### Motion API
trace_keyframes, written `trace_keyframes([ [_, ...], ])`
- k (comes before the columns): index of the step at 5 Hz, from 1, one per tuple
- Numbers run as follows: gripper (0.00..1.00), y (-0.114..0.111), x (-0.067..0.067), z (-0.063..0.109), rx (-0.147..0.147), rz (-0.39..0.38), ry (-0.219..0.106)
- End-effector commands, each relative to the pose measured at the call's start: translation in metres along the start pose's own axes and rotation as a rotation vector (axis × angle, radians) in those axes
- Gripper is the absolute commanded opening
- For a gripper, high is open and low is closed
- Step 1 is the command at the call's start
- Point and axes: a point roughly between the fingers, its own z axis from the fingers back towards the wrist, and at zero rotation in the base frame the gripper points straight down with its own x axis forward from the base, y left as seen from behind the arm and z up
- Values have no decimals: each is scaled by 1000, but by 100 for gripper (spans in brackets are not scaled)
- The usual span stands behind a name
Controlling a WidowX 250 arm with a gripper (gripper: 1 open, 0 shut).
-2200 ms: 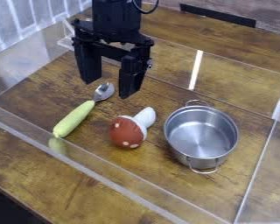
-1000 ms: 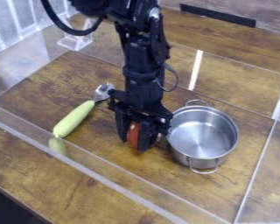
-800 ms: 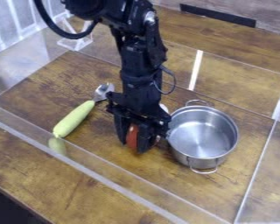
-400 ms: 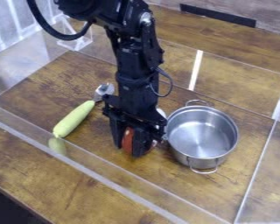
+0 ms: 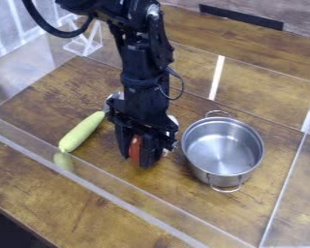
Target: Put the mushroom in the silver pot
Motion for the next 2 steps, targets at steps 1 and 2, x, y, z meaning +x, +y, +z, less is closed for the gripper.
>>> trace_keyframes([
  [1,0,4,14,14,6,-9,-83],
  [2,0,8,20,20,2,3,-89],
])
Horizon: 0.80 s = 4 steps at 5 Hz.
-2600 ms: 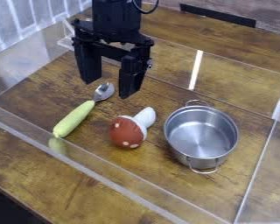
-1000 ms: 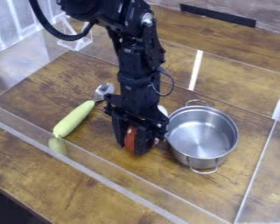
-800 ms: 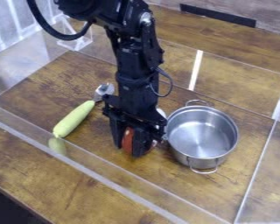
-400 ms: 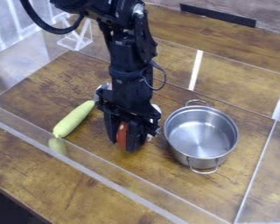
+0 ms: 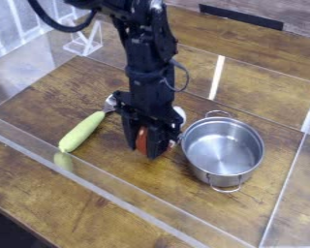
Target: Put the mushroom in the silver pot
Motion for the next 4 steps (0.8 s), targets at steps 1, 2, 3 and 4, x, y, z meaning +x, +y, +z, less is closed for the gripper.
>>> trace_keyframes([
  [1,0,11,12,20,4,25,-51],
  [2,0,11,12,21,1,30,-52],
  [3,0,11,11,21,-5,44,-50],
  [4,0,16,2,15,-10,18,-46],
])
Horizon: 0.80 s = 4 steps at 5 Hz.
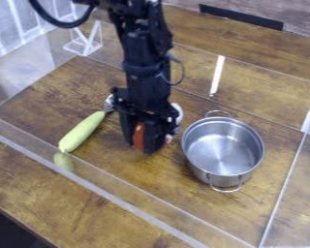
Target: Put the mushroom in the silver pot
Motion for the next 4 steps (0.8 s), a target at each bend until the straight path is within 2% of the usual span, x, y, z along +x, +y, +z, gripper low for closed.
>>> trace_keyframes([
  [1,0,11,-2,7,3,-6,-52],
  [3,0,24,10,-1,-3,-77,-59],
  [4,0,17,5,25,24,-57,-84],
])
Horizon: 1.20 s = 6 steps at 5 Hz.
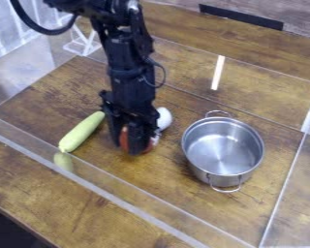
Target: Put the mushroom in the silver pot
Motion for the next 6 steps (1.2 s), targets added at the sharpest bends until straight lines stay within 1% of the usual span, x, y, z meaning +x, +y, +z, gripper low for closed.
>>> trace_keyframes([
  [1,0,-11,3,59,62,14,-110],
  [2,0,-34,6,86,79,-16,-158],
  [3,0,-60,12,96,85,-69,-195],
  [4,0,-85,22,84,71,-148,-196],
  [5,0,-104,32,67,62,-206,-191],
  [6,0,-121,24,62,66,-213,-177],
])
